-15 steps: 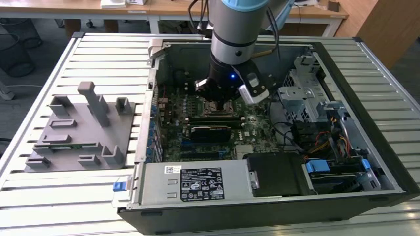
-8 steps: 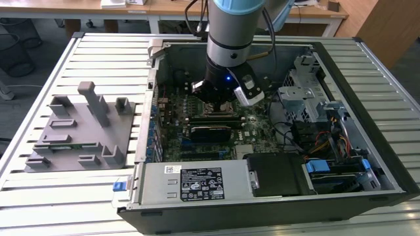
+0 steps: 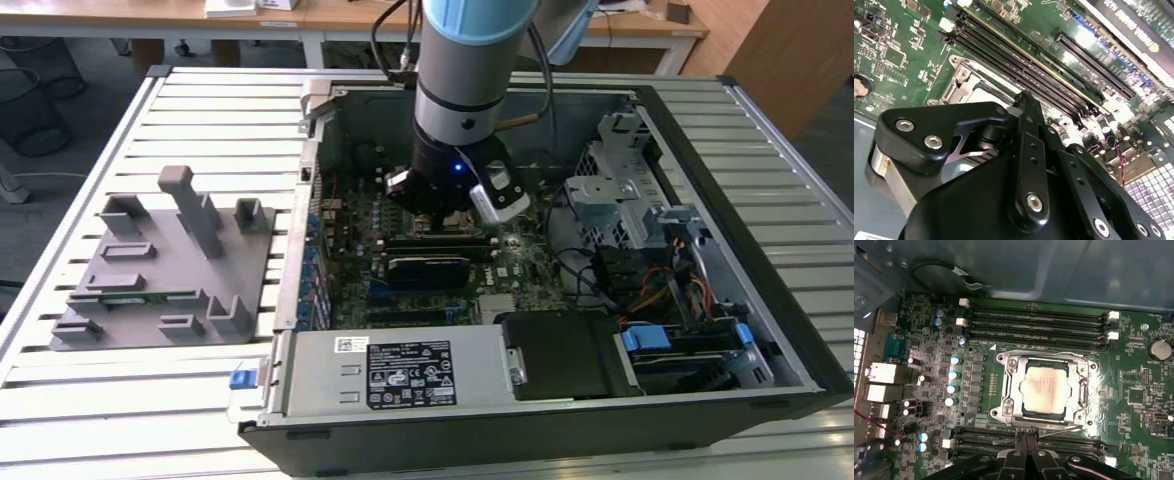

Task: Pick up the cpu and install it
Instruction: 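Install the second cpu locking lever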

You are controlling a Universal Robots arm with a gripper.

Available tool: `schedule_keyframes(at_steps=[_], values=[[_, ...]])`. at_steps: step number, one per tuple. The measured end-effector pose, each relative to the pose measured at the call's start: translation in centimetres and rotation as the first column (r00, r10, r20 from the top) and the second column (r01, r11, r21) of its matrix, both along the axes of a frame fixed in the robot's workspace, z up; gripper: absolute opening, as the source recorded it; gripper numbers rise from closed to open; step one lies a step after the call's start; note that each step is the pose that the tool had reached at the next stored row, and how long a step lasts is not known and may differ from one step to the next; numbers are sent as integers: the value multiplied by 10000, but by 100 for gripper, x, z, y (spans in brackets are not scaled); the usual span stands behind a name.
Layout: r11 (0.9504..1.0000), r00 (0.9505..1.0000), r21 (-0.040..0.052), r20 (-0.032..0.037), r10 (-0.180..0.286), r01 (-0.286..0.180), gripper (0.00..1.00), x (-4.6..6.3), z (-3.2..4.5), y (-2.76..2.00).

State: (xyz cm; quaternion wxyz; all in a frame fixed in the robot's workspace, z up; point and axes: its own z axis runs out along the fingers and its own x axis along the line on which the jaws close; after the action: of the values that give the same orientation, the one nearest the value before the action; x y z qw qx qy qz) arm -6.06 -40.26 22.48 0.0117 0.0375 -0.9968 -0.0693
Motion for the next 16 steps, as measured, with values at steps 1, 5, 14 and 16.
schedule_keyframes(at_steps=[1, 5, 14, 16], values=[[10000, 10000, 27, 1, 0, 0, 11, 0, -7, -1], [10000, 10000, 32, -1, 1, -1, 11, -11, -24, -35], [10000, 10000, 79, 1, 0, 0, 11, -47, -67, -64], [10000, 10000, 85, 0, 0, 0, 11, -57, -84, -64]])
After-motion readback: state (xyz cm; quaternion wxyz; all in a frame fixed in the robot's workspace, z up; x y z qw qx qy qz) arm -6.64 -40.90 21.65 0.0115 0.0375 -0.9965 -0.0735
